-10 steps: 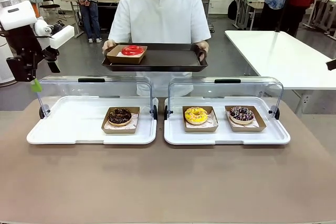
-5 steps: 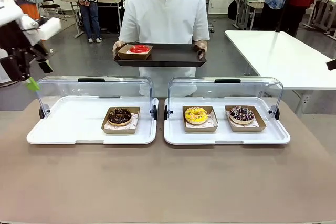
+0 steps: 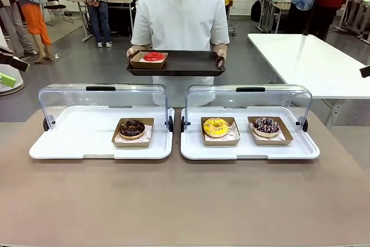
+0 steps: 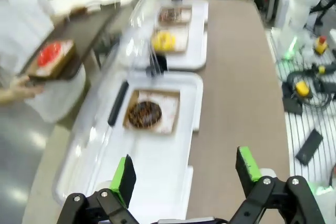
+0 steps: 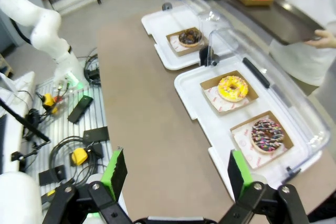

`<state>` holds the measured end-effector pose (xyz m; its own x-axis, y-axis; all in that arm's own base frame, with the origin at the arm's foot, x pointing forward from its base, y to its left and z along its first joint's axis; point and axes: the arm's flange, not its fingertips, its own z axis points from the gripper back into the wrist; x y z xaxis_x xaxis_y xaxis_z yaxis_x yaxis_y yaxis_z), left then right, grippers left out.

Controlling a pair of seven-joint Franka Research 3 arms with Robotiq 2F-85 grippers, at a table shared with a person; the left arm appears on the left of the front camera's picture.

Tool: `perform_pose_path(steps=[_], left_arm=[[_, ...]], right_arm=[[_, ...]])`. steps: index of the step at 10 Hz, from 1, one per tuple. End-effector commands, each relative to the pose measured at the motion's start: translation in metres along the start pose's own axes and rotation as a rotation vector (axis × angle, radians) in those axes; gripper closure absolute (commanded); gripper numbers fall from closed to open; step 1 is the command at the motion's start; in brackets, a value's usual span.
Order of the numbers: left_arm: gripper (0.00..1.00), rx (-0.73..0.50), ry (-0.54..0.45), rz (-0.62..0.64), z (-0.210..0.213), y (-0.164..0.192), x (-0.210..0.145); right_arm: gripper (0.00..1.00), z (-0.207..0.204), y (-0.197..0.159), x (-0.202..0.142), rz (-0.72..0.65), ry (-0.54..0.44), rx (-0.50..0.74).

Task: Provide the desired donut to the person.
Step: Pick up and lift the Paper togo box containing the Donut pointed at by the person.

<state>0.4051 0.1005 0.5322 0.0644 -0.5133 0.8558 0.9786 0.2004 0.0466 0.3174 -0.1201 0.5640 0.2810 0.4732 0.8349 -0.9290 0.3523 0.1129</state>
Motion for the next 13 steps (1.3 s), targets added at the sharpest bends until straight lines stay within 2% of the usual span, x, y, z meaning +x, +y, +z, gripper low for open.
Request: perform_pose_path(steps=[1, 2, 5, 7, 9, 10, 13], left_arm=[[0.0, -0.062, -0.16, -0.093, -0.002, 0.008, -0.029], [0.0, -0.045, -0.214, -0.128, 0.001, 0.01, -0.047], [0.0, 0.003, -0.191, -0.073, 0.004, 0.009, -0.067], [0.0, 0.006, -0.185, -0.06, 0.005, 0.014, -0.065], [0.0, -0.003, -0.071, -0.072, -0.003, 0.011, -0.056], [0.0, -0.005, -0.164, -0.06, 0.003, 0.012, -0.07], [0.0, -0.005, -0.164, -0.06, 0.003, 0.012, -0.07]], right_arm=[[0.0, -0.001, 0.0, 0.001, -0.004, -0.002, 0.007], [0.0, -0.001, 0.0, 0.001, -0.004, -0.002, 0.007], [0.0, -0.001, 0.0, 0.001, -0.004, -0.002, 0.007], [0.0, -0.001, 0.0, 0.001, -0.004, -0.002, 0.007], [0.0, -0.001, 0.0, 0.001, -0.004, -0.002, 0.007], [0.0, -0.001, 0.0, 0.001, -0.004, -0.002, 0.007], [0.0, -0.001, 0.0, 0.001, -0.004, -0.002, 0.007]])
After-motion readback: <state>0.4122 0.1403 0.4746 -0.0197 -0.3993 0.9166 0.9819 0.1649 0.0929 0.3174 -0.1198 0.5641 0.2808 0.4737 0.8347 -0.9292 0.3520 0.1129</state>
